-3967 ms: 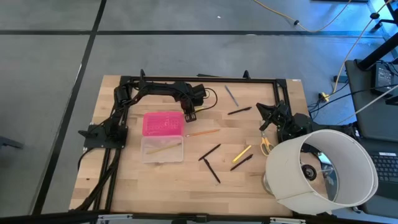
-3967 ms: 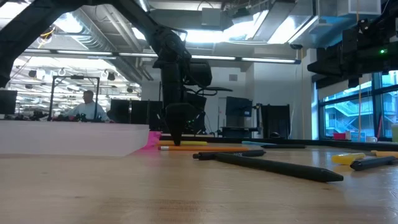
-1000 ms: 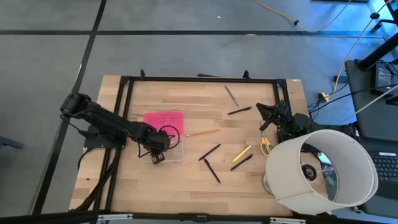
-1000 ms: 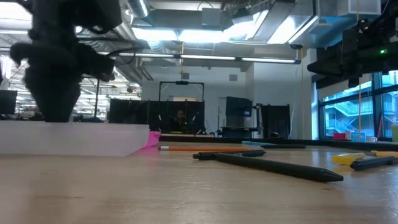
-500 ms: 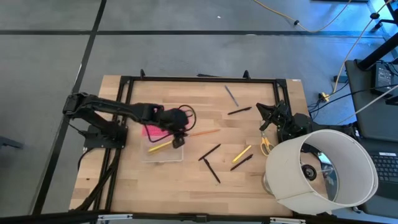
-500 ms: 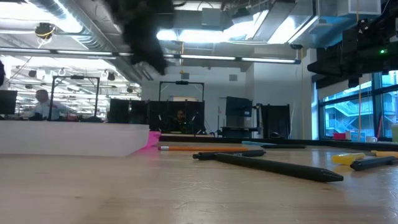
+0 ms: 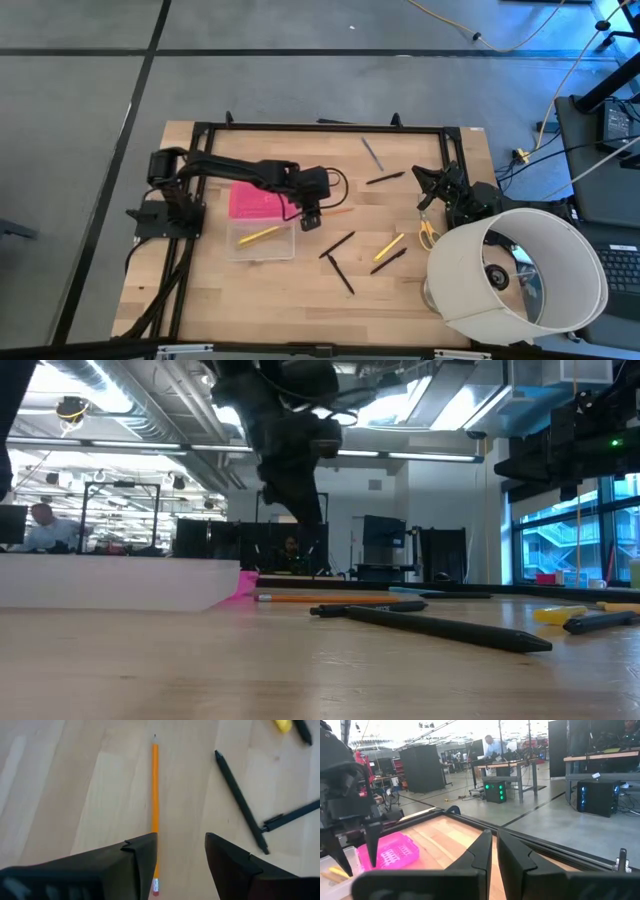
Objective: Pick & place school supplies into a supply box
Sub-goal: Put the yellow pencil into the pink supply box
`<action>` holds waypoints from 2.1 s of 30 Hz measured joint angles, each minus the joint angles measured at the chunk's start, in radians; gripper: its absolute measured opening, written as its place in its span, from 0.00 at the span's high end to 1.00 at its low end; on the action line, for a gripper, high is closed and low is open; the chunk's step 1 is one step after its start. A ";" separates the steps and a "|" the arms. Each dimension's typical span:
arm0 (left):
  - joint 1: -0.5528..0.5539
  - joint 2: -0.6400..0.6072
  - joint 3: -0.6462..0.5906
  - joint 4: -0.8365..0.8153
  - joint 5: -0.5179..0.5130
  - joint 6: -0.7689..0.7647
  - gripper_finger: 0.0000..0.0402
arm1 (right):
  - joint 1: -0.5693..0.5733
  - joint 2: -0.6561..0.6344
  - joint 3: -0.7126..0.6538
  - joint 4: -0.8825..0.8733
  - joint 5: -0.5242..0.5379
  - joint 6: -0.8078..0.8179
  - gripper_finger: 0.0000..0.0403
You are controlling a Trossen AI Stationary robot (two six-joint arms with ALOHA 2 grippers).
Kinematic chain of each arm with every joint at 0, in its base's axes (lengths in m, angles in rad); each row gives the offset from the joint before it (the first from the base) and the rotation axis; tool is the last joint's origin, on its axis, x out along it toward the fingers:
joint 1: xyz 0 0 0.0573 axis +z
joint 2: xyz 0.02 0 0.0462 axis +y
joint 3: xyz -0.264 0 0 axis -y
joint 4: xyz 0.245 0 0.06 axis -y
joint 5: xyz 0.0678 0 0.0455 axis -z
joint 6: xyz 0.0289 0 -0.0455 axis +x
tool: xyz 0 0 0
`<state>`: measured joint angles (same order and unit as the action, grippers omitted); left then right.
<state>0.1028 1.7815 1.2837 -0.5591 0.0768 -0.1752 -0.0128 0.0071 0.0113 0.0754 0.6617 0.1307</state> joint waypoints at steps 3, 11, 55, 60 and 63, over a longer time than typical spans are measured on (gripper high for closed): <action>0.000 0.007 0.004 0.004 0.001 0.006 0.61 | 0.000 0.000 0.000 0.000 0.000 0.000 0.92; -0.002 0.007 0.004 0.009 0.028 0.006 0.60 | 0.000 0.000 0.000 0.000 0.000 -0.003 0.92; 0.001 0.150 0.022 -0.208 -0.058 0.011 0.64 | 0.000 0.000 0.000 0.000 0.000 0.020 0.92; -0.029 0.157 0.022 -0.211 -0.087 0.065 0.64 | 0.000 0.000 0.000 0.000 0.000 0.021 0.92; -0.040 0.156 0.022 -0.208 -0.105 0.066 0.64 | 0.000 0.000 0.000 0.000 0.000 0.021 0.92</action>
<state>0.0631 1.9377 1.3060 -0.7674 -0.0280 -0.1093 -0.0125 0.0074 0.0113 0.0756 0.6617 0.1516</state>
